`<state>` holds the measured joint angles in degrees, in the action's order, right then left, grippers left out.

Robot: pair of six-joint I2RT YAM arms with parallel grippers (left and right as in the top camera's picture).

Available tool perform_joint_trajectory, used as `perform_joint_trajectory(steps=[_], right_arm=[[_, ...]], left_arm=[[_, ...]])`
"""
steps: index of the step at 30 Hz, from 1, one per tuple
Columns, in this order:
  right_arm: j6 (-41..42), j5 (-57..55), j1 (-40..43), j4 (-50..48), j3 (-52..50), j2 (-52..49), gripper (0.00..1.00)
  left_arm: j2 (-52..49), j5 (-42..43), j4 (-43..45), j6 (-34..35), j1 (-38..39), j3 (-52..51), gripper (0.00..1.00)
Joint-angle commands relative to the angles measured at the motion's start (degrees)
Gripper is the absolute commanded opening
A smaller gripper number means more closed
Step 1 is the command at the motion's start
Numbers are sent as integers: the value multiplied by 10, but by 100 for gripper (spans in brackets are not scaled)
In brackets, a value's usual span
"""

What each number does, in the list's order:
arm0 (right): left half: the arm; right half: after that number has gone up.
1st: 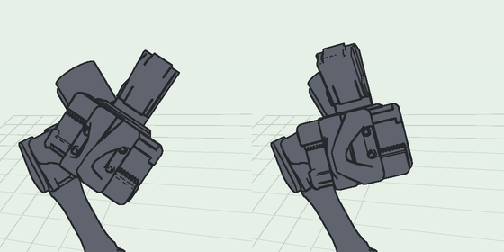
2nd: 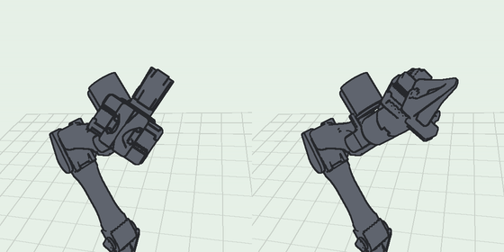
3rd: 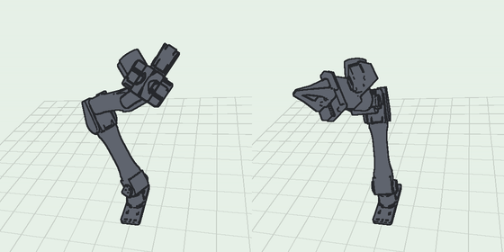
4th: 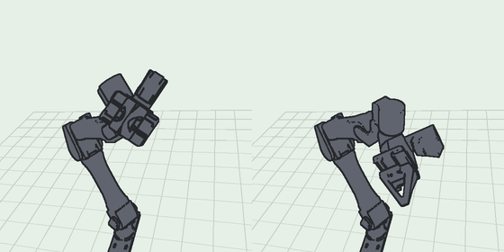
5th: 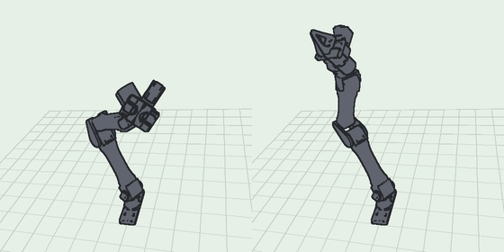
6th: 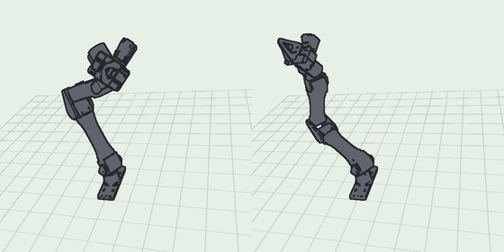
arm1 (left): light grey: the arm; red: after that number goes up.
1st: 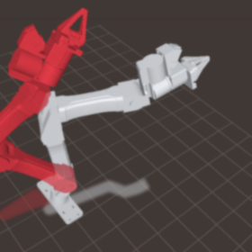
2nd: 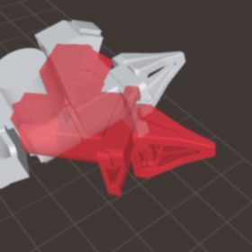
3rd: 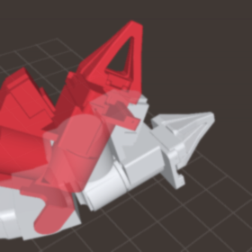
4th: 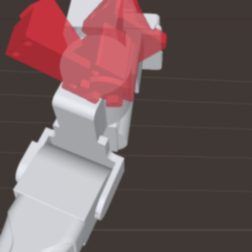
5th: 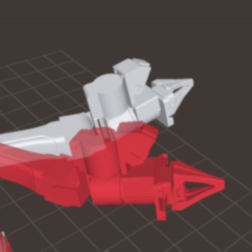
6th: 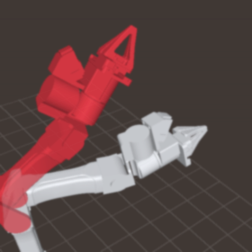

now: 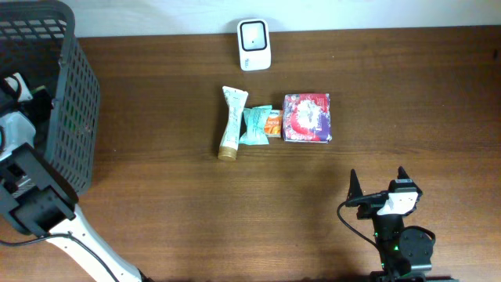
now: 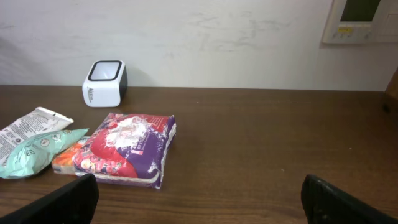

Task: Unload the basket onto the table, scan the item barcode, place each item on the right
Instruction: 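Reach into the basket and grasp the small teal Explore pack, then place the teal pack left of the Pantene tube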

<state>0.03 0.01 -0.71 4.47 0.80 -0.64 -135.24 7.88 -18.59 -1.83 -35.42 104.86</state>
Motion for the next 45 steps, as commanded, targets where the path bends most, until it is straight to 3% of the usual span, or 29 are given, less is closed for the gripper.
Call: perform_joint_trajectory(steps=[1, 3, 5, 10, 19, 21, 25, 27, 29, 31, 33, 35, 38, 45], right_arm=[[2, -3, 4, 1, -5, 3, 99], [2, -3, 4, 1, -5, 3, 99], [2, -3, 4, 1, -5, 3, 99], [2, -3, 4, 1, -5, 3, 99], [2, -3, 4, 1, -5, 3, 99], [2, -3, 4, 1, -5, 3, 99], [2, -3, 4, 1, -5, 3, 99], [2, -3, 4, 1, -5, 3, 99], [2, -3, 4, 1, -5, 3, 99], [2, -3, 4, 1, -5, 3, 99], [2, -3, 4, 1, -5, 3, 99], [2, -3, 4, 1, -5, 3, 98], [2, -3, 4, 1, -5, 3, 99], [2, -3, 4, 1, -5, 2, 99]], left_arm=[[-34, -9, -8, 3, -2, 4, 49], [-35, -8, -9, 3, -2, 5, 19], [-29, -6, -17, 3, -2, 15, 0], [41, -6, -39, 3, -2, 21, 0], [302, 30, -72, 10, -1, 21, 0], [356, 102, -72, 67, -1, 21, 0], [412, 334, -75, 222, 16, 21, 0], [414, 450, -85, 226, 52, 21, 0], [414, 469, -140, 226, 100, 21, 0], [411, 417, -244, 217, 164, 21, 0], [405, 320, -340, 155, 217, 20, 0], [384, 179, -421, 137, 299, 19, 0], [350, 52, -445, 137, 386, 2, 0], [231, -118, -414, 196, 501, -53, 0]])
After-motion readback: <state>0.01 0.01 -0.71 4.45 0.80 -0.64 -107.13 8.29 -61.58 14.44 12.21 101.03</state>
